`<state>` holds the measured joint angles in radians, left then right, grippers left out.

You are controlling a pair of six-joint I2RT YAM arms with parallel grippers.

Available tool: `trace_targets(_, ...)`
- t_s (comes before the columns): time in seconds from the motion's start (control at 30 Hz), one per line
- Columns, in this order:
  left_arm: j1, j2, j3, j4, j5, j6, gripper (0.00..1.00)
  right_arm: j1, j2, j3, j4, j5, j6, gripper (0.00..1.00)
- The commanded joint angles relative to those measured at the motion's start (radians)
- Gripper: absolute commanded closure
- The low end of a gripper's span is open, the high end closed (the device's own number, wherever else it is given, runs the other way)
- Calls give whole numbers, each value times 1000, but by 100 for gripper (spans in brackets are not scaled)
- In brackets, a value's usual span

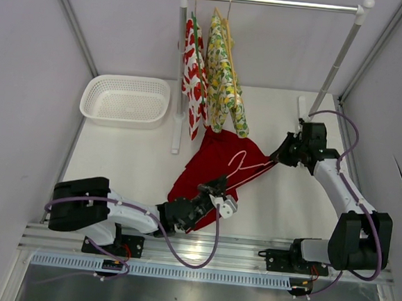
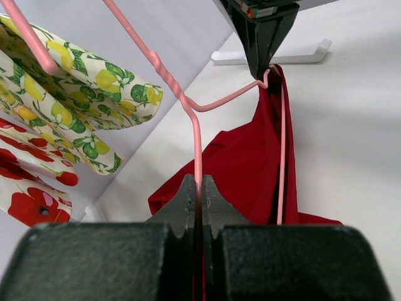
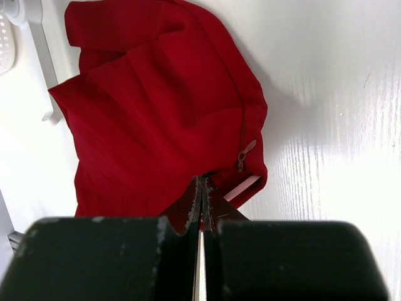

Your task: Place the skirt on the hanger

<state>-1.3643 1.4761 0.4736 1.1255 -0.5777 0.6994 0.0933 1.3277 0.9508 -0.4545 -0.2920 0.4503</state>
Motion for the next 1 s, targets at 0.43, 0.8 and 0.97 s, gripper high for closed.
trace_targets(0.43,30,-62,65,201,-123,-63,100,54,-67,127,-56,40,-9,100)
trace_targets(0.8,28,-134,45,312,-166,-34,100,46,-74,192,-101,48,-18,100)
trace_targets(0.97,22,-174,49,336,-166,-28,100,51,-88,218,-121,50,-16,100)
